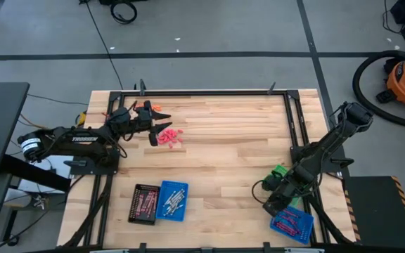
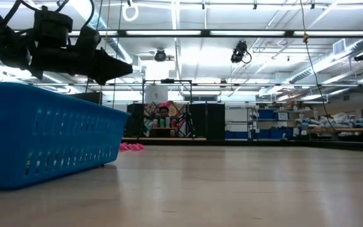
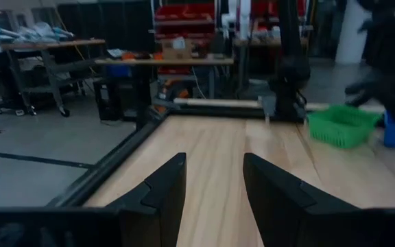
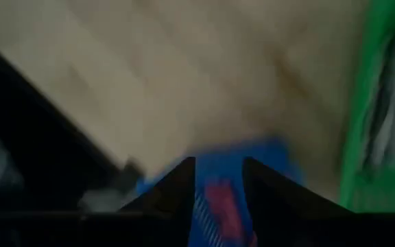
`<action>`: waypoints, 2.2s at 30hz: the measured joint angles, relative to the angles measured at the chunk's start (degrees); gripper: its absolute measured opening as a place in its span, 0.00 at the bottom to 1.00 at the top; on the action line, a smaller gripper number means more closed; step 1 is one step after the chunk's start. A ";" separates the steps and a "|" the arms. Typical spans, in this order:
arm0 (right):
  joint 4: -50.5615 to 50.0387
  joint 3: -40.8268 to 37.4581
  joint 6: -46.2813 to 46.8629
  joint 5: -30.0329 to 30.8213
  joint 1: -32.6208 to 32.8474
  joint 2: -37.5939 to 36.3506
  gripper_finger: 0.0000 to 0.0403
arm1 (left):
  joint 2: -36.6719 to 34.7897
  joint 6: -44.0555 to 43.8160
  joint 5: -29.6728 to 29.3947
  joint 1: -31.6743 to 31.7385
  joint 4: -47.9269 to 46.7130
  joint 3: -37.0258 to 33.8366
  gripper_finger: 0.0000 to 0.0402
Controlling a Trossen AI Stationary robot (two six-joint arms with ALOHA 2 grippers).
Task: Sort crayons
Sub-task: Return to Home Position
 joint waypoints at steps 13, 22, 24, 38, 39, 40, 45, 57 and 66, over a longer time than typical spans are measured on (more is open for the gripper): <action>19.65 -17.02 -34.64 37.57 -11.75 -16.93 0.24 | -12.37 -6.29 5.76 5.57 -7.64 -0.04 0.39; 59.55 -33.60 -62.51 31.80 -30.34 -27.04 0.19 | -19.66 -13.05 11.21 8.63 -9.20 -0.07 0.39; 65.21 -35.42 -65.98 27.16 -34.84 -27.79 0.18 | -20.69 -13.73 12.00 9.25 -9.52 -0.07 0.39; 70.06 -36.34 -84.58 14.75 -55.23 -34.90 0.14 | -30.27 -19.39 7.78 10.94 -5.40 -10.10 0.37; 70.52 -36.34 -85.75 14.72 -56.37 -35.64 0.14 | -31.36 -19.14 8.30 11.20 -7.23 -9.66 0.36; 70.82 -36.34 -86.97 14.74 -57.51 -36.57 0.14 | -31.99 -18.36 8.57 11.37 -8.54 -9.26 0.35; 73.19 -36.34 -92.11 14.02 -62.84 -42.84 0.14 | -35.52 -16.73 8.51 14.31 -12.33 -8.85 0.31; 65.04 -37.63 -68.41 8.92 -71.13 -59.72 0.14 | -41.35 -33.09 -0.42 17.28 -24.41 -10.27 0.29; 62.71 -44.01 -61.47 11.70 -71.87 -72.19 0.08 | -41.47 -37.38 -4.44 17.26 -28.79 -10.29 0.29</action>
